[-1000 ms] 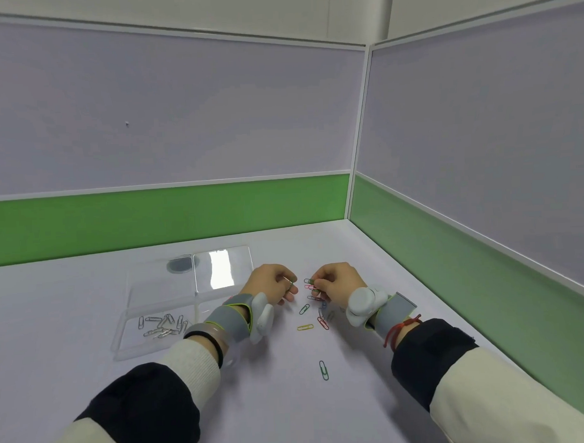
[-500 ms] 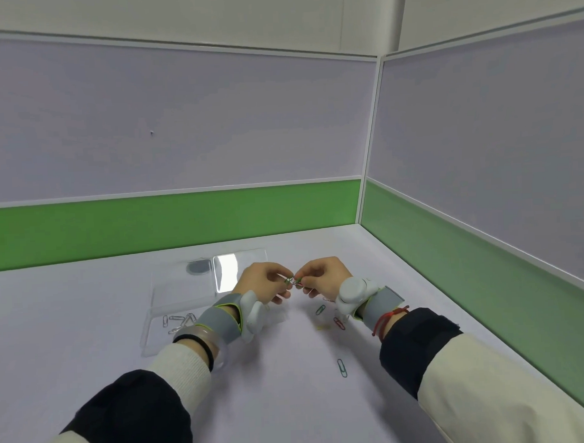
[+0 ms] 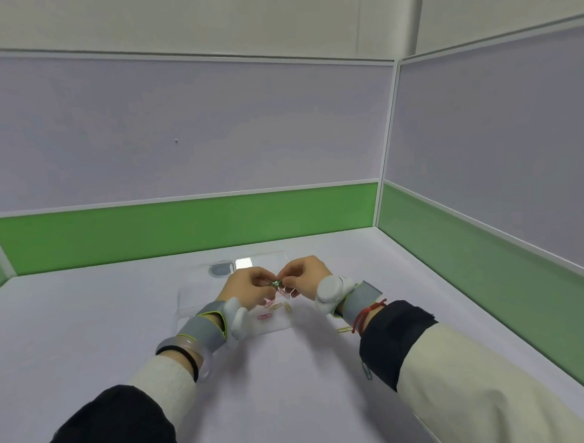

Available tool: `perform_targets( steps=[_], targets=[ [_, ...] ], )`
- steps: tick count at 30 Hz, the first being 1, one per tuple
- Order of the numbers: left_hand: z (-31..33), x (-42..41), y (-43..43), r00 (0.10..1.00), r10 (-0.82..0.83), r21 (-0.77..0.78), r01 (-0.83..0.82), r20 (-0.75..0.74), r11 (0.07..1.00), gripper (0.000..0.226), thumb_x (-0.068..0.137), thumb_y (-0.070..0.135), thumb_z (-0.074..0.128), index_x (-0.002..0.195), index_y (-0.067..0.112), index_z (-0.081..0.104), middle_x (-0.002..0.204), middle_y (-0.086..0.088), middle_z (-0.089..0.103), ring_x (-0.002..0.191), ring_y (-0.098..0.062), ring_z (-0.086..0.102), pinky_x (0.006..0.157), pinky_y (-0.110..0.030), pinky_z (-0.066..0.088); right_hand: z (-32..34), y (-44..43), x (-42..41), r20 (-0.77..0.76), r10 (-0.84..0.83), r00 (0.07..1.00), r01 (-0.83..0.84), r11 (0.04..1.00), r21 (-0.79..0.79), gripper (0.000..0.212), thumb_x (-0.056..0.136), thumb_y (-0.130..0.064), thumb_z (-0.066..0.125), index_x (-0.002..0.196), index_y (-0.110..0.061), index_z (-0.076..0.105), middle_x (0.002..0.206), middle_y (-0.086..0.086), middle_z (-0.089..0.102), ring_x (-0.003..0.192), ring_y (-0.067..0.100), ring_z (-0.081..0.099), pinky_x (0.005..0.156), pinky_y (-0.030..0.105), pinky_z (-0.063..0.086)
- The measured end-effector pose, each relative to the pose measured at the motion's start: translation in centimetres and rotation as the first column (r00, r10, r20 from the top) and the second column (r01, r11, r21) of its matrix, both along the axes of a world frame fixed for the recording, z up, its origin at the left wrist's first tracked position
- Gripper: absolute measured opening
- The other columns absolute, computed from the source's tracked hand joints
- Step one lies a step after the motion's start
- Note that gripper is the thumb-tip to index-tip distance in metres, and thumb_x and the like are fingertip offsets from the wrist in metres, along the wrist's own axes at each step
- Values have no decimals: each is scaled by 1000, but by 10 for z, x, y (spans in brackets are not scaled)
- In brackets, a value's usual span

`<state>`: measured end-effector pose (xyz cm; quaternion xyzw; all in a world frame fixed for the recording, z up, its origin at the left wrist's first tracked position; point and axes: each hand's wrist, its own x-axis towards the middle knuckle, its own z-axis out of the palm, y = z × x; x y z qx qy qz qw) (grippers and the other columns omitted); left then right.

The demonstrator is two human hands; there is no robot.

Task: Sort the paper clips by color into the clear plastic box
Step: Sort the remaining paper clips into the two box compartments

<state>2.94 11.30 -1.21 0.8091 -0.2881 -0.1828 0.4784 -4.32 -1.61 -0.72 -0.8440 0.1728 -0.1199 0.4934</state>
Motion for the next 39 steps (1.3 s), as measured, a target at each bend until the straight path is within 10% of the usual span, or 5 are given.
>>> perform_targets(
  steps=[9, 16, 25, 32, 39],
  targets=[
    [5, 6, 18, 1000, 12, 53, -13, 28, 999, 26, 86, 2, 58, 111, 6, 67, 98, -7, 67, 91, -16, 59, 60, -10, 45, 4, 10, 6, -49, 41, 998, -44, 997, -63, 21, 84, -3, 55, 96, -4, 72, 89, 8, 66, 83, 18, 55, 77, 28, 44],
    [0, 1, 19, 996, -35, 127, 24, 86, 992, 41, 86, 1, 58, 127, 7, 58, 133, -11, 59, 128, -22, 51, 110, -31, 38, 7, 3, -6, -63, -6, 998, 1, 996, -90, 29, 88, -2, 49, 109, -8, 68, 121, 12, 66, 114, 24, 59, 88, 23, 40],
    [8, -17, 6, 991, -86, 122, 73, 103, 990, 35, 84, 0, 60, 118, 3, 64, 125, -15, 64, 114, -25, 61, 105, -34, 46, 15, -18, -32, -63, -22, 998, 10, 985, -174, 26, 86, -4, 52, 102, -10, 72, 107, 11, 68, 85, 16, 54, 73, 20, 41],
    [8, -38, -4, 982, -168, 182, 149, 92, 972, 34, 83, 9, 65, 117, 11, 65, 124, -7, 65, 110, -16, 59, 83, -23, 50, 13, -30, -53, -137, -16, 990, -15, 974, -228, 24, 84, -7, 57, 101, -12, 73, 113, 9, 70, 105, 22, 62, 90, 25, 45],
    [7, -54, -20, 968, -236, 267, 206, 86, 941, 38, 84, 9, 65, 122, 12, 63, 129, -6, 63, 125, -18, 54, 106, -27, 40, 7, -44, -80, -277, 9, 961, -102, 941, -322, 32, 78, -18, 67, 110, -17, 68, 112, 5, 67, 100, 16, 58, 86, 24, 44]
  ],
)
